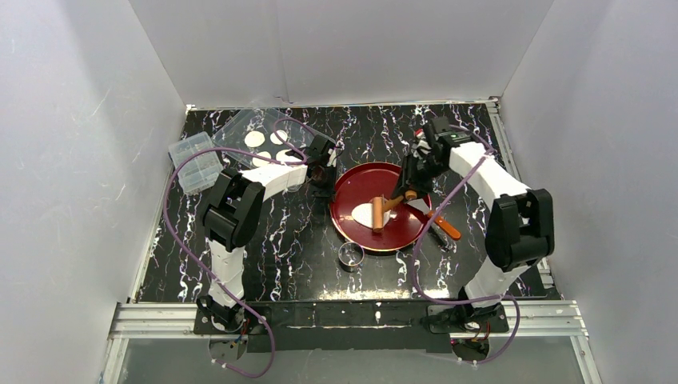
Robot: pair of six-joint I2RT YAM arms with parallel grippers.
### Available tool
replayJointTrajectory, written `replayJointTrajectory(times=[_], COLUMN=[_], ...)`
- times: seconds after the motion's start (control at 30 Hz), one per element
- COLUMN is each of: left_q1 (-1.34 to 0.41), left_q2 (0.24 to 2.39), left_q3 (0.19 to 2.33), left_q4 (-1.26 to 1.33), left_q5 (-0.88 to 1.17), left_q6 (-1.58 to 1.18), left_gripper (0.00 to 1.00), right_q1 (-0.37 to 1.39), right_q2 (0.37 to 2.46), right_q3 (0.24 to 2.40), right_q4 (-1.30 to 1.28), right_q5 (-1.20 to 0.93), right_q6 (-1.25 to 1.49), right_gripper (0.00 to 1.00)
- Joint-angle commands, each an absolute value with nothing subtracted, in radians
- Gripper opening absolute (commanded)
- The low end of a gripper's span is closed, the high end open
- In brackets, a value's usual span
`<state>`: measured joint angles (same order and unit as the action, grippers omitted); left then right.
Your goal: Roll out the dumpling wrappers from the dough
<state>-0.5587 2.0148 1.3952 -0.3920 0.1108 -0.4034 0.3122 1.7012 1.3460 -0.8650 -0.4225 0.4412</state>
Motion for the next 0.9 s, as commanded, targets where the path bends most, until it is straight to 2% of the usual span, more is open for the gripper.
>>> replayJointTrajectory(times=[0.0, 0.1, 0.27, 0.47, 0.7, 0.87], left_q1=[-0.568, -0.568, -0.568, -0.568, -0.568, -0.568], left_q2=[2.022, 2.020, 2.016, 2.016, 2.029, 2.024], left_q3=[1.362, 1.361, 1.358, 1.359, 1.358, 1.353], left_q4=[-0.499, -0.493, -0.494, -0.495, -0.498, -0.486], left_q5=[0.044, 0.044, 0.043, 0.043, 0.049, 0.050], left_q6=[-0.348, -0.350, -0.348, -0.347, -0.348, -0.351], left_gripper=[0.00, 0.00, 0.00, 0.00, 0.00, 0.00], right_q1=[0.287, 0.287, 0.292, 0.298, 0.337, 0.351], right_q2=[1.612, 1.607, 1.663, 1.685, 1.733, 1.757], right_q3=[1.343, 1.423, 1.491, 1.367, 1.268, 1.312], right_q4=[-0.814, -0.849, -0.957, -0.912, -0.830, -0.857], right_q5=[-0.654, -0.656, -0.489, -0.382, -0.394, -0.370], right_q6=[0.489, 0.489, 0.433, 0.428, 0.462, 0.454], right_gripper=[0.01, 0.01, 0.01, 0.01, 0.01, 0.01])
